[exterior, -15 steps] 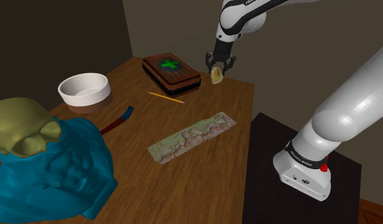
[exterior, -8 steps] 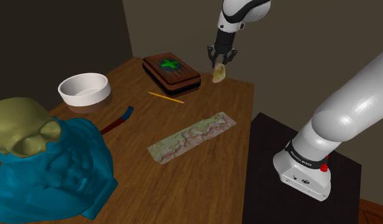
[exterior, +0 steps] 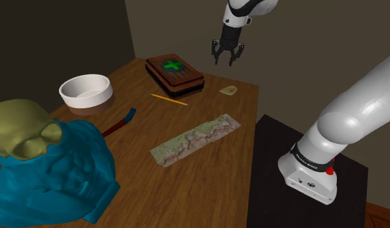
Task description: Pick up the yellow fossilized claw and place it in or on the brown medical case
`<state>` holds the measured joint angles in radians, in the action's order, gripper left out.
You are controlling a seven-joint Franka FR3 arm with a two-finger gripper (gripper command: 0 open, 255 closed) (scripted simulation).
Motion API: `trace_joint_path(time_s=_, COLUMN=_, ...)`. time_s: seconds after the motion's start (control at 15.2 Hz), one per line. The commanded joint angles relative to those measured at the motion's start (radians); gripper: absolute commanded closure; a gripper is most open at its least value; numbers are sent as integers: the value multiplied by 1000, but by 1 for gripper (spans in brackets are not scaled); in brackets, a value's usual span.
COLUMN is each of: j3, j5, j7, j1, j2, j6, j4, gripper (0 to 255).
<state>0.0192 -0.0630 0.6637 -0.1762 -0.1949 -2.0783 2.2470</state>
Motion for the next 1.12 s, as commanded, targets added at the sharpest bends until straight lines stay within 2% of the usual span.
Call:
trace_joint_path(time_s=0.0, j3=11, j5=23, j7=108, j1=-13, j2=-36, j6=-52, j4=76, gripper=0)
trace_joint_path(time_s=0.4, j3=97, j5=116, j7=559, j1=-82, j2=-141, j6=-230, j4=340, gripper=0)
trace_joint_path(time_s=0.92, j3=106, j5=139, j7=588, j1=-98, j2=-62, j6=-356, j4=387, gripper=0)
trace_joint_path(time_s=1.06, j3=106, j5=139, j7=588, j1=-98, j2=-62, j6=-356, j4=387, gripper=0)
